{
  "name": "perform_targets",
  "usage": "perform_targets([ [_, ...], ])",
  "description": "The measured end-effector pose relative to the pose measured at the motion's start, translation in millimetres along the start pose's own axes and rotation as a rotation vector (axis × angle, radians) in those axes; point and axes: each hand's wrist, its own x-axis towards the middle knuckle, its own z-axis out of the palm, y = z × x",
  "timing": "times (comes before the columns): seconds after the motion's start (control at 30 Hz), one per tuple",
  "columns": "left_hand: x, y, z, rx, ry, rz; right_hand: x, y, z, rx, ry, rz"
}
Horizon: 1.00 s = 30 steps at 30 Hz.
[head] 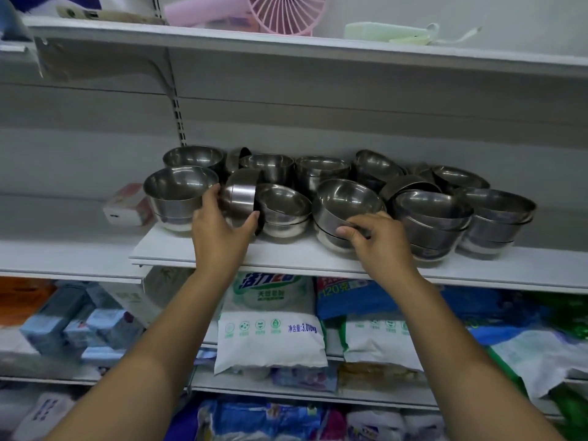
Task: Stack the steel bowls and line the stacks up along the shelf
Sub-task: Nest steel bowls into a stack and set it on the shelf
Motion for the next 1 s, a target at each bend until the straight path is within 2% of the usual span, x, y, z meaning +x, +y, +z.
perform_targets([
  [0.33,-15.1,30.6,-23.6,-0.228,0.163,-0.11,-0.8,-8.9,-10.4,0.289,0.004,0.034],
  [0.57,-27.3,65.2,-48.7,-0.446,0.251,-0.131,9.7,-33.3,-10.3,0.473,0.009,-0.063],
  [0.8,-16.9,85.0,-46.7,-0.904,0.025,-0.391,27.6,-48.6,-4.7,0.507,0.111,-0.274],
  [1.0,-5.0,83.5,-18.9,-0.991,-0.197,-0.476,39.5,-46.5,-20.4,0.465,0.106,-0.315],
])
